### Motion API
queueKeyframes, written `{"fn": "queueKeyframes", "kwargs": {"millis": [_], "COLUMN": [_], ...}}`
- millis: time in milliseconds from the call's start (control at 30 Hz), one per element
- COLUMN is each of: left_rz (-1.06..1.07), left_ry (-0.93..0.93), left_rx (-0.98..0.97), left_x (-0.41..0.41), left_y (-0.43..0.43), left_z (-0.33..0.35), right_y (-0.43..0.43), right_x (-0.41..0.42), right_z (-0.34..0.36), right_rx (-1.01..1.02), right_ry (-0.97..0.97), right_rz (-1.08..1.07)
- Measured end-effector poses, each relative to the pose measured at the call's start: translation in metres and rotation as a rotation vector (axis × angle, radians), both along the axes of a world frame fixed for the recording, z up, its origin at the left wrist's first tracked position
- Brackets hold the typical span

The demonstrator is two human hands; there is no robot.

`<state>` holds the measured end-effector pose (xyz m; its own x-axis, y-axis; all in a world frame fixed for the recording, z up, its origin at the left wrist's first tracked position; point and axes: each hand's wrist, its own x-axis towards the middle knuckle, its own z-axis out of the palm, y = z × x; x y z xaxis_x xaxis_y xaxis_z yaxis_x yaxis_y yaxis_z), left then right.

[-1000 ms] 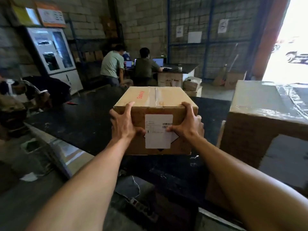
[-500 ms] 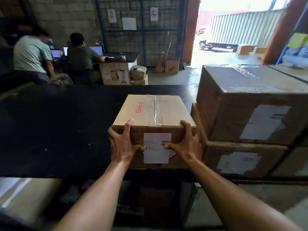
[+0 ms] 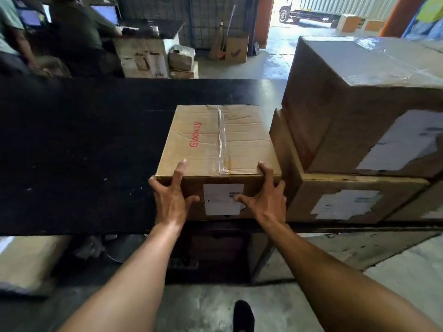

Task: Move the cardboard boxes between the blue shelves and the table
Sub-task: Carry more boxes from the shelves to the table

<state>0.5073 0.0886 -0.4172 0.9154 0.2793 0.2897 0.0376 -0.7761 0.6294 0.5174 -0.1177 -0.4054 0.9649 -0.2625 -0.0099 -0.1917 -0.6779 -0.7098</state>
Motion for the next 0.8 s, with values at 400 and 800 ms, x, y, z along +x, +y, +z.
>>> {"fn": "queueKeyframes", "kwargs": {"millis": [400,800], "left_rz": [0.031,0.074], "left_ry": [-0.019,0.315], "left_rx": [-0.058,0.012], "left_x": [0.015,0.017], "left_y": [-0.021,-0.015], "left_z": [-0.005,0.018], "right_y": [-0.014,-0.022], "right_x": [0.018,0.007], "right_z": [-0.018,0.007], "right_rx": [-0.017,-0.11], "right_ry": [-0.073,0.076], "right_rz": [0.023,0.147]}}
